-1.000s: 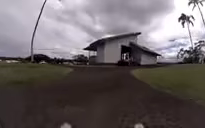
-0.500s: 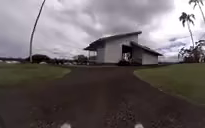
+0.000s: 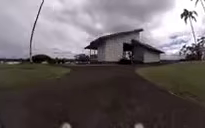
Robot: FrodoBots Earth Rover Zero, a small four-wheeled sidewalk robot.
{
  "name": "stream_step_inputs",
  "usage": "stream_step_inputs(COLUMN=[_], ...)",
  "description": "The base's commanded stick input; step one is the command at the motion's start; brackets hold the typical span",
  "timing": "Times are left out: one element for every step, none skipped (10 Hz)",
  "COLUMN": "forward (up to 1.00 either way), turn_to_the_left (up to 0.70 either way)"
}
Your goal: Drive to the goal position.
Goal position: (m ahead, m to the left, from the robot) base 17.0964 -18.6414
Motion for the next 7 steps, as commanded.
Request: stream_step_inputs(forward=[0.70,0.70,0.70,0.70,0.70,0.70,0.70], turn_to_the_left=[0.02,0.00,0.07,-0.34,-0.35,-0.32,-0.03])
